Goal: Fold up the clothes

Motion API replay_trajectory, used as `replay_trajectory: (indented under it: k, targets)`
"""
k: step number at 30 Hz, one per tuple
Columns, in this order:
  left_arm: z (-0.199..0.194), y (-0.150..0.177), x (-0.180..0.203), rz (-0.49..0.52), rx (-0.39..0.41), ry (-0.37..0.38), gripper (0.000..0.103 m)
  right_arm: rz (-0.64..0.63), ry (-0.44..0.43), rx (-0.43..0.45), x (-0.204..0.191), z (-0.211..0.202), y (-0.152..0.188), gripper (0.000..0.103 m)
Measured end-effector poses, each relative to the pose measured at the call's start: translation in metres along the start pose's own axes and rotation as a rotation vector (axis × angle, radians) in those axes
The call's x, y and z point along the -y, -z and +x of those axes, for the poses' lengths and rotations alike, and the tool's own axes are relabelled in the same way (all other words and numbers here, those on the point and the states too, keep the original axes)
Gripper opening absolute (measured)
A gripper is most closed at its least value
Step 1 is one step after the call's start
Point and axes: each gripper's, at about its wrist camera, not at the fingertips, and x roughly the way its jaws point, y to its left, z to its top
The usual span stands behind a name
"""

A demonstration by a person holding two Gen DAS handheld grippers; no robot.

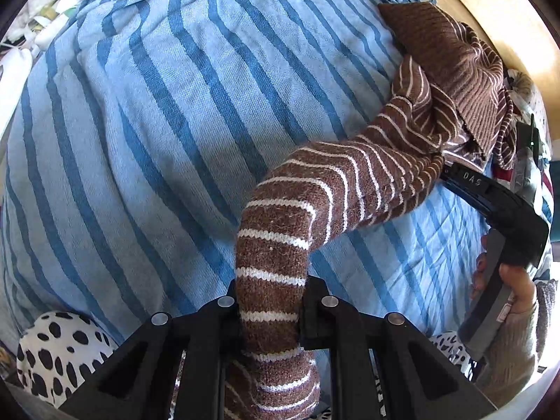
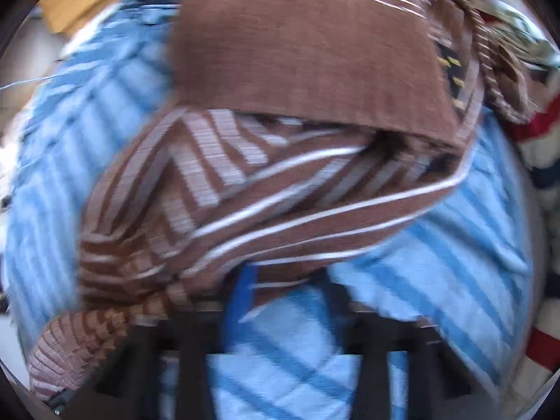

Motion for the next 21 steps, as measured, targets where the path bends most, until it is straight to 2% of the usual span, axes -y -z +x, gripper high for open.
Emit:
replay_trajectory:
  k: [1, 2, 5, 7, 11, 16, 18, 21]
  targets:
    - [-0.005, 0.002, -0.001, -0.006, 0.011, 0.007, 0.016, -0.003, 0.001, 0.005, -0.002, -0.001, 0.003, 0.015]
    - [-0.012, 0.003, -0.002, -0.008, 0.028, 0.009, 0.016, 0.0, -0.003, 0.009, -0.003, -0.003, 0.007, 0.007]
    - [-0.033, 0.008, -0.004, -0.001, 0.077, 0.002, 0.016, 0.009, -0.037, 0.032, -0.004, -0.017, 0.021, 0.006]
    - [-0.045, 0.012, -0.006, 0.005, 0.1, -0.006, 0.016, 0.002, -0.099, 0.051, -0.006, -0.034, 0.034, 0.001]
    - [-0.064, 0.025, -0.012, 0.002, 0.143, 0.03, 0.016, -0.078, -0.187, 0.127, -0.02, -0.082, 0.059, 0.001]
    - [-0.075, 0.038, -0.021, 0.015, 0.201, 0.048, 0.016, -0.172, -0.159, 0.166, -0.044, -0.116, 0.075, 0.003]
    - [-0.079, 0.042, -0.019, 0.027, 0.221, 0.062, 0.016, -0.154, -0.152, 0.148, -0.049, -0.125, 0.088, 0.006]
    - [-0.086, 0.05, -0.016, 0.047, 0.236, 0.087, 0.016, -0.087, -0.208, 0.127, -0.037, -0.134, 0.106, 0.008]
